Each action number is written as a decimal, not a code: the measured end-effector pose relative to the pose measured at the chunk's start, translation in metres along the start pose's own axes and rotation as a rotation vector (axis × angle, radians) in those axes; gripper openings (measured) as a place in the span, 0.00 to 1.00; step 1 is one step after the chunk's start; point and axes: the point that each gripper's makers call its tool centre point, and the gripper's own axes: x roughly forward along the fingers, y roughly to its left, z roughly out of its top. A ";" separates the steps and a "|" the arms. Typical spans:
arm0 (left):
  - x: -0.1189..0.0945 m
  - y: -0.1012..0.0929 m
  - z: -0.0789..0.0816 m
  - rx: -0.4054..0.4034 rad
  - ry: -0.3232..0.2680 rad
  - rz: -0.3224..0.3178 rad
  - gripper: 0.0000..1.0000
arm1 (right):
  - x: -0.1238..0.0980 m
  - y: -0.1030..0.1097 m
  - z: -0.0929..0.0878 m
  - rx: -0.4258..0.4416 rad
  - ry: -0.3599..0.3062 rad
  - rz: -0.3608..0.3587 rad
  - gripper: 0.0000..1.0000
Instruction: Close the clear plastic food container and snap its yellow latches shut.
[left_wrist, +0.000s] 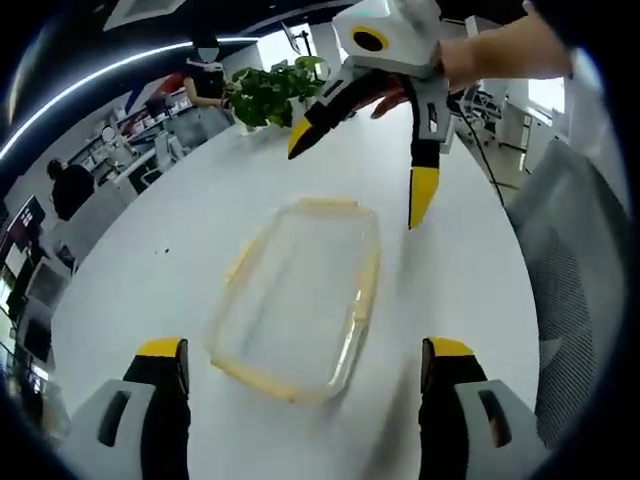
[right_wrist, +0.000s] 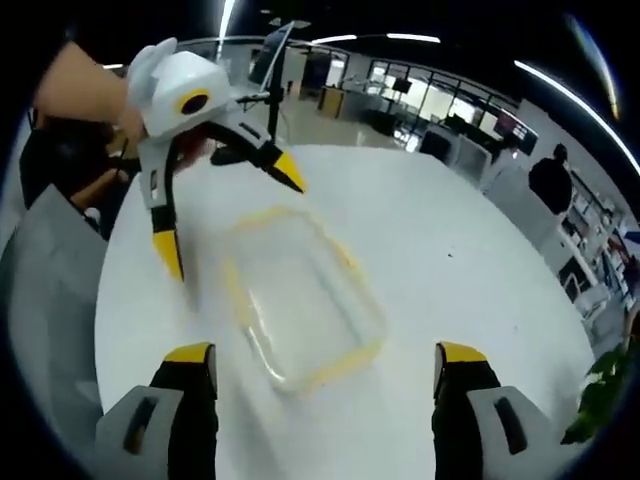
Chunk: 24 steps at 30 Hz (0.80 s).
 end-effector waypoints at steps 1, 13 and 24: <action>-0.001 0.000 0.001 -0.004 -0.004 0.002 0.97 | -0.001 0.000 0.000 0.014 -0.005 -0.002 0.90; -0.009 -0.010 0.004 -0.097 -0.053 0.018 0.96 | -0.016 0.005 -0.008 0.115 -0.045 -0.066 0.90; -0.021 -0.025 -0.008 -0.177 -0.076 0.045 0.96 | -0.036 0.002 -0.013 0.205 -0.107 -0.141 0.89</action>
